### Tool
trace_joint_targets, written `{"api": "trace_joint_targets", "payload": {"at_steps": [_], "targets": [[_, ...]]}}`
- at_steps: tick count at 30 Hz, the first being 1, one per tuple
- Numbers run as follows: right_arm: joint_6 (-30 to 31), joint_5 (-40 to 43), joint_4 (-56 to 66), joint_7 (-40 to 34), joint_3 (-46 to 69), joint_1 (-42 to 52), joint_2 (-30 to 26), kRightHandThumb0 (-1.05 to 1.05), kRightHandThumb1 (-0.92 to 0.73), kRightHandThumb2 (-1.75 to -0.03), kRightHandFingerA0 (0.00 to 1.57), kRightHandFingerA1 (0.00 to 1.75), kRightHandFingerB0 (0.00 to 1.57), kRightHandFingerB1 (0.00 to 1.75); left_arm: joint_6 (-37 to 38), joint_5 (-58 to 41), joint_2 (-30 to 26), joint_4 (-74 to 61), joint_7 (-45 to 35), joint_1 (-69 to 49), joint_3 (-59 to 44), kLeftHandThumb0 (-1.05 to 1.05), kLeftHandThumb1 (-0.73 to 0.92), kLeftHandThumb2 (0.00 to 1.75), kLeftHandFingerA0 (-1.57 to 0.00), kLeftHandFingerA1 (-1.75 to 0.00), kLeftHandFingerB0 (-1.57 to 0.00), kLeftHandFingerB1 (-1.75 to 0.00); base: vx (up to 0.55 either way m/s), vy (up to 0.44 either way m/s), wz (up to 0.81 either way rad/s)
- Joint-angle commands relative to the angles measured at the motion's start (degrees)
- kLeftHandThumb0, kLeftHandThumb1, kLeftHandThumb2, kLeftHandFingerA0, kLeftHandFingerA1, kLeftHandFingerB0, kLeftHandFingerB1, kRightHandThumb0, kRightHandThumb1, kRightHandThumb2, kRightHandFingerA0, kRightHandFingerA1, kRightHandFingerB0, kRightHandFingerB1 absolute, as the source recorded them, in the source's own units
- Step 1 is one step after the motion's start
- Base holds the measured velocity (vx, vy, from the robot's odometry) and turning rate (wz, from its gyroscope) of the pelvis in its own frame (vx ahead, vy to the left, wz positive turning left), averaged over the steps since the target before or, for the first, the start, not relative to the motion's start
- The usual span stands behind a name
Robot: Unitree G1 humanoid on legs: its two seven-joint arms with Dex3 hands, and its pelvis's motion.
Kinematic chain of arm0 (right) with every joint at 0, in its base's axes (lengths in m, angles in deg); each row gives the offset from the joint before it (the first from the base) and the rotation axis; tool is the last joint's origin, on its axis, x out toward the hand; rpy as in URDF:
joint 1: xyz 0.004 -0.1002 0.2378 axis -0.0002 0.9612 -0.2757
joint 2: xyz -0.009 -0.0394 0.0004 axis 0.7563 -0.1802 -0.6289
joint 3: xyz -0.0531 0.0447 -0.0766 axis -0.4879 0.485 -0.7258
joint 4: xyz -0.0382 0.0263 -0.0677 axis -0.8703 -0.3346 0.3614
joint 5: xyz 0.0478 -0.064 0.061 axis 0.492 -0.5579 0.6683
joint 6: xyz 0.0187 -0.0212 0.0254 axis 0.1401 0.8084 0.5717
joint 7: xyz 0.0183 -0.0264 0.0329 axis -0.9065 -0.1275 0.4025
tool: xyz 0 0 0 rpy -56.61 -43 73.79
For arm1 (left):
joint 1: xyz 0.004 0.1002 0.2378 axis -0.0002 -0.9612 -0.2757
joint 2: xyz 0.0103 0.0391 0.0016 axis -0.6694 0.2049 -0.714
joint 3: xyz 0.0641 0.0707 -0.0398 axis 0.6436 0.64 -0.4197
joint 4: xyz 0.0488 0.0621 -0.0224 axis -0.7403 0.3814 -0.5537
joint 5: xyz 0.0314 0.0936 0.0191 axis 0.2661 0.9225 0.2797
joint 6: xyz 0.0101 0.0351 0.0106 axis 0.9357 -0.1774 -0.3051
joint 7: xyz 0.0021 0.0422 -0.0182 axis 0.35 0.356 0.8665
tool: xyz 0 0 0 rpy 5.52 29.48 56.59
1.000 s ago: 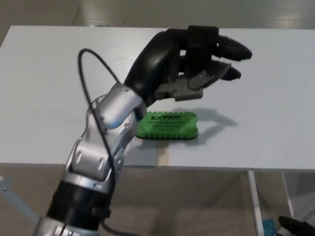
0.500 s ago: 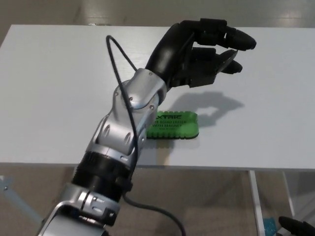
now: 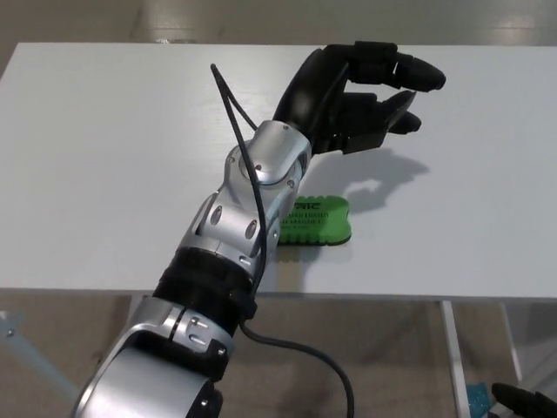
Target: Use the left hand to press on the green eraser and wipe the desk from center to the left and then back to center.
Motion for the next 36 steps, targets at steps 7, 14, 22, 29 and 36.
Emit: {"api": "trace_joint_targets", "payload": {"at_steps": [7,14,22,29,36], "targets": [[-0.9,0.0,-0.2,-0.3,-0.4,0.6,0.1,-0.42,-0.67,-0.61,0.80,0.53,0.76,0.46,4.0,1.9,0.5,8.3,3.7,-0.9,-1.3,-0.17,0.83,0.67,-1.01,-0.52,-0.99,-0.59,0.00,0.000,0.00],[-0.8,0.5,0.1,0.1,-0.4,0.1,0.3,-0.43,-0.67,-0.61,0.80,0.60,0.76,0.46,5.4,2.8,-1.0,11.2,4.4,-3.8,-1.7,-0.18,0.81,0.67,-1.01,-0.52,-0.99,-0.57,0.00,0.000,0.00],[-0.6,0.2,0.1,0.1,-0.8,0.2,0.1,-0.43,-0.68,-0.61,0.80,0.58,0.77,0.47,6.7,3.5,-2.0,13.3,5.2,-5.3,-2.3,-0.19,0.81,0.67,-1.00,-0.50,-0.99,-0.55,0.00,0.000,0.00],[-0.4,-0.1,0.0,-0.6,-1.0,-0.1,0.1,-0.44,-0.68,-0.61,0.81,0.63,0.78,0.48,7.7,2.8,-3.1,15.3,5.1,-7.2,-3.7,-0.19,0.80,0.66,-1.02,-0.52,-1.00,-0.56,0.00,0.000,0.00],[-0.3,0.0,0.0,-0.9,-1.2,-0.1,0.1,-0.43,-0.68,-0.61,0.80,0.53,0.79,0.48,8.9,2.4,-3.8,16.5,4.5,-8.6,-4.8,-0.19,0.80,0.66,-1.02,-0.52,-1.00,-0.56,0.00,0.000,0.00]]}}
